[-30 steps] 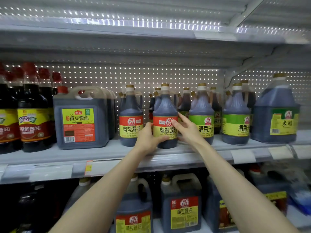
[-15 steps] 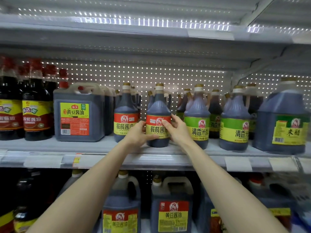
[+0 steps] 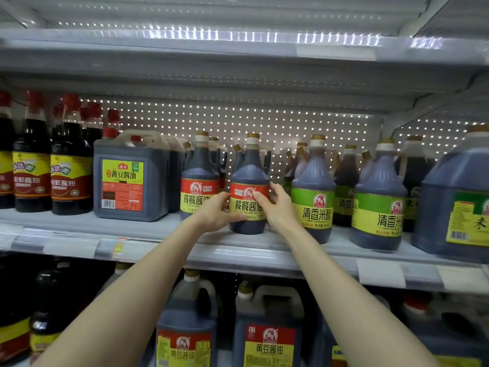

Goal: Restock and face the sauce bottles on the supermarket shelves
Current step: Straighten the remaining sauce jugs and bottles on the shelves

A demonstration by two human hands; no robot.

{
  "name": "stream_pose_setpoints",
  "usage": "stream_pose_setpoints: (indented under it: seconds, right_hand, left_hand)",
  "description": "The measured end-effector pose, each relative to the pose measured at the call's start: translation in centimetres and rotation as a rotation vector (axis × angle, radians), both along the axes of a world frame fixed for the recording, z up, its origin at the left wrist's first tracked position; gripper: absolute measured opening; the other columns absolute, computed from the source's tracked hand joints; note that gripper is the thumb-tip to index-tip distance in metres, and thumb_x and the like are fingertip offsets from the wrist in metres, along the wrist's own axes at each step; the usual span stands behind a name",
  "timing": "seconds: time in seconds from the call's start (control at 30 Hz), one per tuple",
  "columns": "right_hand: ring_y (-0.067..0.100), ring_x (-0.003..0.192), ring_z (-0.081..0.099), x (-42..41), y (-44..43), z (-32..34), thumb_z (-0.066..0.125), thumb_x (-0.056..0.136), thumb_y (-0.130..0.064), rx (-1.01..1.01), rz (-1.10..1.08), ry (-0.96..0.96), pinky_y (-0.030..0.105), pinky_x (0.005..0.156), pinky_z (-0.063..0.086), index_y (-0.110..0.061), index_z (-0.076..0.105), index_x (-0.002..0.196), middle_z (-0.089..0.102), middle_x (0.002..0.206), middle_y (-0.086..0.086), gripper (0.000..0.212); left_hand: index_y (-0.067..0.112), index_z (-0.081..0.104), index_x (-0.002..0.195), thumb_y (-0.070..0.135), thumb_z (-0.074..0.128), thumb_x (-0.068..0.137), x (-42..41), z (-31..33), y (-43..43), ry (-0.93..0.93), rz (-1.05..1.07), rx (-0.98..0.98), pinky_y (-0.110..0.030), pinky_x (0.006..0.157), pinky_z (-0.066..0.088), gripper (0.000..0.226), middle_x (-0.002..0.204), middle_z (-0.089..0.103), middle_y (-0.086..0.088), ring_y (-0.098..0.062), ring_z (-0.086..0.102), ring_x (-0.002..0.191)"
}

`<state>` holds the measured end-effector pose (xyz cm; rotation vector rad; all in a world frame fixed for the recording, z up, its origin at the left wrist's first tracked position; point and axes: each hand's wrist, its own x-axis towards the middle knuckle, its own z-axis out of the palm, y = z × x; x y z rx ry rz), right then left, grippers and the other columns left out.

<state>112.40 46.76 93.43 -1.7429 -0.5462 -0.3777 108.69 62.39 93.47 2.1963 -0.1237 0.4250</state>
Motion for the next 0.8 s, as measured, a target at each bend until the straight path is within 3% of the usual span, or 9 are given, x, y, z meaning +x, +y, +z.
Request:
stream_pose_setpoints:
  seconds: [0.2,0.4,0.63,0.8]
  right_hand:
    - [0.020,0.124,0.052,0.6,0.3,0.0,0.060,0.093,-0.029,-0.012,-0.027,-0.011,0.034,0.100,0.046,-0.011,0.039,0.142,0.052,0.140,0.008,0.056]
    - [0.016,0.116,0.054,0.9,0.6,0.1,0.058,0.095,-0.027,-0.017,-0.035,-0.014,0.024,0.088,0.044,-0.011,0.040,0.141,0.054,0.138,0.008,0.053]
    - [0.021,0.122,0.053,1.6,0.9,-0.1,0.060,0.094,-0.028,0.007,-0.030,0.004,0.038,0.100,0.048,-0.012,0.042,0.139,0.053,0.139,0.009,0.051]
    - [0.015,0.114,0.053,1.5,0.8,-0.1,0.058,0.095,-0.024,0.030,0.007,0.017,0.034,0.096,0.048,-0.011,0.041,0.140,0.053,0.138,0.008,0.050]
  left_hand:
    - [0.012,0.048,0.130,0.025,0.074,0.082,0.6,0.1,0.5,0.003,-0.010,0.021,-0.044,0.097,0.050,0.056,0.123,0.062,-0.003,-0.021,0.060,0.112]
    - [0.010,0.046,0.134,0.024,0.073,0.083,1.2,0.0,0.8,-0.015,-0.014,0.025,-0.038,0.099,0.048,0.059,0.127,0.060,-0.003,-0.021,0.058,0.116]
    - [0.012,0.043,0.137,0.026,0.070,0.086,1.6,-0.4,0.9,-0.041,-0.019,0.028,-0.032,0.098,0.043,0.059,0.133,0.056,-0.003,-0.020,0.053,0.122]
    - [0.014,0.043,0.136,0.026,0.070,0.086,1.9,-0.8,1.2,-0.042,-0.034,0.014,-0.039,0.104,0.044,0.058,0.133,0.055,-0.002,-0.021,0.053,0.123]
